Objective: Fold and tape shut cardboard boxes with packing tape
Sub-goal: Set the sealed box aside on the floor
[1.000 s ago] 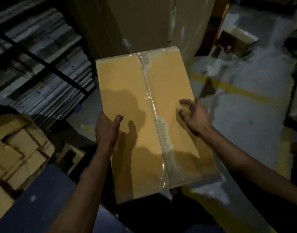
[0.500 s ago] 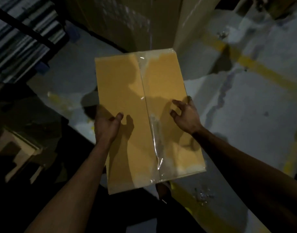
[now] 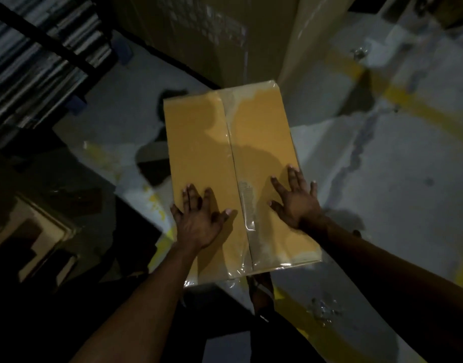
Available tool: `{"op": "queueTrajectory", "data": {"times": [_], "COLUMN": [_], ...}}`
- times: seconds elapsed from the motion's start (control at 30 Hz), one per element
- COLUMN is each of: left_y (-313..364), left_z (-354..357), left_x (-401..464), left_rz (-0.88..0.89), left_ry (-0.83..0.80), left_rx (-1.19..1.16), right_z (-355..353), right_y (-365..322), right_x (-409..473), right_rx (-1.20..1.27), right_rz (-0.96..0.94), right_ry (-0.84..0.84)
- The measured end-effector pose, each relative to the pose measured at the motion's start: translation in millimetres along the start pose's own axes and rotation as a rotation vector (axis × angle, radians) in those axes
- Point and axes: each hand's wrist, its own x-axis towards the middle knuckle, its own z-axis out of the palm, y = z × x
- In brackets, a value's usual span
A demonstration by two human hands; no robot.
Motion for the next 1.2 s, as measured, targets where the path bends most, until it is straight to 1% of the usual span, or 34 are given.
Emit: {"op": "queueTrajectory", "data": {"times": [0.07, 0.13, 0.2, 0.27, 0.43, 0.57, 0.63, 0.7, 0.77, 0.87, 0.9, 0.97, 1.07, 1.2], "left_y": [-5, -12, -23, -41, -79, -136, -178, -219, -260, -323, -342, -371, -410, -456], "left_z": [-11, -24, -40, -59, -135, -175, -188, -207, -232, -273, -287, -316, -354, -385], "left_x": [-24, -53, -86, -122, -239, -357, -410, -455, -505, -574, -596, -639, -696, -753], "left_rz": [0.026, 0.034, -0.003, -0.051, -0.032, 0.011, 0.045, 0.038, -0.035, -0.137, -0.163, -0.232, -0.345, -0.474], "left_ry": [-0.058, -0.127, -0.131, -0.085, 0.122, 0.323, 0.415, 0.464, 0.538, 0.740, 0.783, 0.841, 0.986, 1.064], "left_rx": [-0.043, -0.179, -0.270, -0.335, -0.595, -0.752, -0.721, -0.662, -0.645, -0.621, -0.612, -0.621, -0.610, -0.554], "right_z": [-8, -18, -32, -52, -116, -169, -189, -198, -208, -227, -234, -255, -293, -323], "right_y": [-6, -14, -25, -45, -127, -235, -295, -349, -406, -490, -516, -569, -651, -746], "right_x": [-20, -48, -77, -107, -180, -258, -296, -326, -356, -390, -397, -408, -420, -438], "right_rx": [-0.007, -0.029, -0.050, -0.045, 0.044, 0.082, 0.130, 0.167, 0.169, 0.139, 0.130, 0.123, 0.124, 0.052], "right_rz": [0.022, 0.039, 0.068, 0.066, -0.021, -0.164, -0.225, -0.300, -0.418, -0.582, -0.635, -0.744, -0.907, -1.102], "right_ry": [-0.071, -0.137, -0.155, -0.130, -0.067, 0.111, 0.176, 0.193, 0.215, 0.287, 0.307, 0.333, 0.387, 0.501]}}
